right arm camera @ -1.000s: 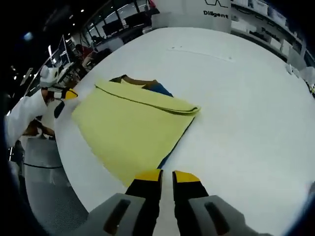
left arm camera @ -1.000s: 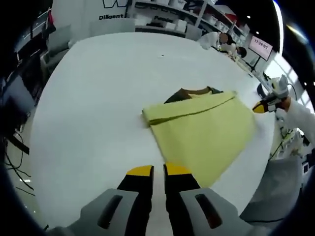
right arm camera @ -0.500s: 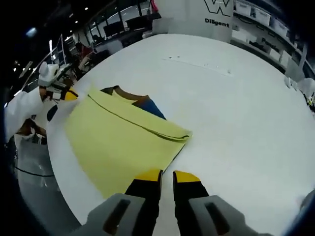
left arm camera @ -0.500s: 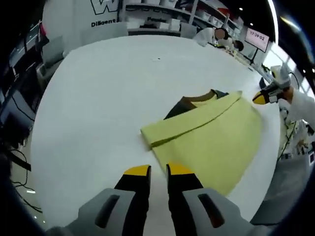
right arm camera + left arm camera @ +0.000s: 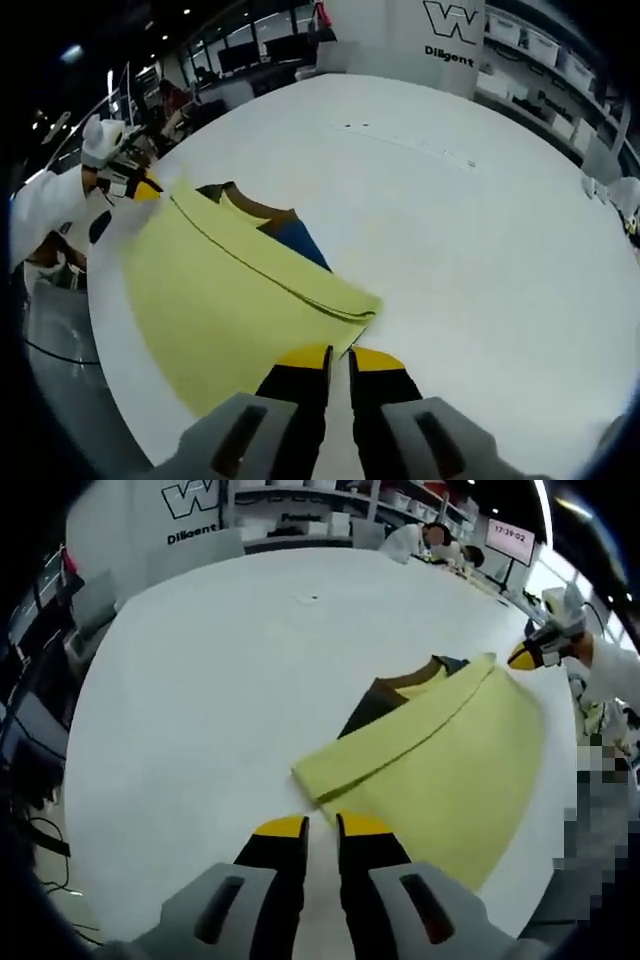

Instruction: Fold the garment on the visible template until the final outline fits inside the template.

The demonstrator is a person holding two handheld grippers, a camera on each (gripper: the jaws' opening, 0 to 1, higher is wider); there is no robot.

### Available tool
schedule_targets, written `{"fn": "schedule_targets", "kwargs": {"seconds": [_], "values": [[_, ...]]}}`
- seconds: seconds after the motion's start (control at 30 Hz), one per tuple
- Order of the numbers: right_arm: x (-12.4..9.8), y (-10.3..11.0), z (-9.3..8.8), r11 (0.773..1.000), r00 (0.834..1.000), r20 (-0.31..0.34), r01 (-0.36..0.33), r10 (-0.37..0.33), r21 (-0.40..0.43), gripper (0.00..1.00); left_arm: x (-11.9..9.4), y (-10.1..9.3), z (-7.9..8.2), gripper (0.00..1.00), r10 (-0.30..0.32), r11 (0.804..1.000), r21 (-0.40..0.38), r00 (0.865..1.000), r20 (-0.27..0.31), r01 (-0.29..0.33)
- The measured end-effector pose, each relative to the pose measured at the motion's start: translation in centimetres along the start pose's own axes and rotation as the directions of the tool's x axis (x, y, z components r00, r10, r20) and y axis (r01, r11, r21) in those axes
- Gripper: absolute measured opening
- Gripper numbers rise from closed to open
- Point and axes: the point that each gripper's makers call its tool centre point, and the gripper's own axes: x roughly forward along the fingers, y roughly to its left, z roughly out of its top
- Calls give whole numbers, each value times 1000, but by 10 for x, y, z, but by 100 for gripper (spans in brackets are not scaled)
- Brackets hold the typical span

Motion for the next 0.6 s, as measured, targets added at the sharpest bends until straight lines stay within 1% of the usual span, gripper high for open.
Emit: {"fn": "schedule_targets", "kwargs": {"seconds": [0.1,0.27,0.33,0.4,0.5,0.53,0.57,0.6], "values": [[5,1,0,1000,1000,-5,-7,6,-6,4,5,-1,0,8,-6,1000,7,1000,-3,6],[11,-4,1,1000,1000,-7,0,0,-15,4,9,-1,3,6,-14,1000,27,1000,-2,14],[13,-7,1,1000,1000,-9,4,-5,-16,6,9,-1,4,6,-16,999,28,1000,1,16],[14,-12,1,998,999,-14,31,-31,-48,9,8,3,4,8,2,1000,27,1000,0,-2],[14,-17,2,994,998,-15,53,-55,-97,14,8,4,4,11,1,999,37,1000,1,-1],[14,-20,2,988,998,-11,64,-66,-140,14,7,9,-1,12,17,995,95,1000,-18,-15],[14,-20,2,988,998,-11,66,-68,-143,14,8,11,-3,14,22,988,154,1000,-19,-19],[15,-21,3,988,998,-7,64,-66,-143,13,8,11,-4,13,21,986,166,1000,-22,-17]]}}
